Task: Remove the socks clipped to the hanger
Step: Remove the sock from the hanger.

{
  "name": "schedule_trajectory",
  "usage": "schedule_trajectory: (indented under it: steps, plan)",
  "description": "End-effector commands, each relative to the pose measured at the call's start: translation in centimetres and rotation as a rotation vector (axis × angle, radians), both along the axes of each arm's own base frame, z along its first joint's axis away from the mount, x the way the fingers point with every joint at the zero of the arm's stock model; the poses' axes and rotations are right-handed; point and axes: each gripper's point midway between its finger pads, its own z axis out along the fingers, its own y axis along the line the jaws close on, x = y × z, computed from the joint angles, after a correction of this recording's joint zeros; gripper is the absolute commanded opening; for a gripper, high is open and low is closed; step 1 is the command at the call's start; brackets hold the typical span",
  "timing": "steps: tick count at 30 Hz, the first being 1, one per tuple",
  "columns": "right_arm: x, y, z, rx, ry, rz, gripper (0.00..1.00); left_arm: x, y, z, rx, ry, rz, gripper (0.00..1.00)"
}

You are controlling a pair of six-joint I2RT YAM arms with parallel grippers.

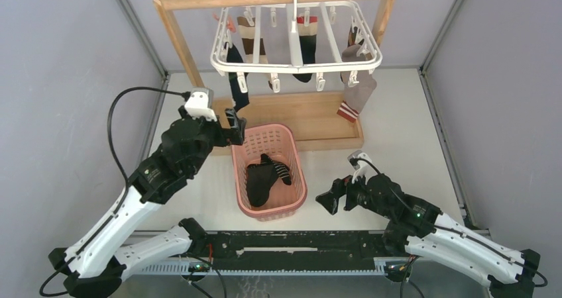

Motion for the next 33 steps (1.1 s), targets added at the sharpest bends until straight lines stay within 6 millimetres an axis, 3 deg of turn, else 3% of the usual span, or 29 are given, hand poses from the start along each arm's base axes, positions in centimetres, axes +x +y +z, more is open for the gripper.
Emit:
schedule_trajectory:
  steps: [1, 4, 9, 14, 23, 33]
  plan:
    - [0.4, 0.0, 1.9, 0.022, -0.009, -0.021, 1.00, 0.5, -1.9, -0.1, 0.034, -0.005, -0.079, 1.00]
    - [0.6, -0.3, 1.7, 0.012, -0.012, -0.043, 1.00, 1.0, -2.4, 0.2, 0.067, -0.014, -0.099, 1.00]
    - [1.5, -0.9, 2.7, 0.036, -0.047, -0.101, 1.00, 1.1, -1.5, 0.9, 0.070, -0.056, -0.061, 1.00]
    - [2.5, -1.8, 3.5, 0.088, -0.037, -0.219, 1.00, 1.6, 1.1, 2.4, 0.093, -0.120, 0.056, 1.00]
    - [2.2, 0.1, 2.8, 0.102, 0.029, -0.171, 0.96, 5.5, 2.6, 2.1, 0.030, -0.138, 0.182, 1.00]
    - [1.8, 0.8, 3.8, 0.144, 0.013, -0.142, 0.94, 9.1, 1.1, 1.3, 0.044, -0.188, 0.179, 1.00]
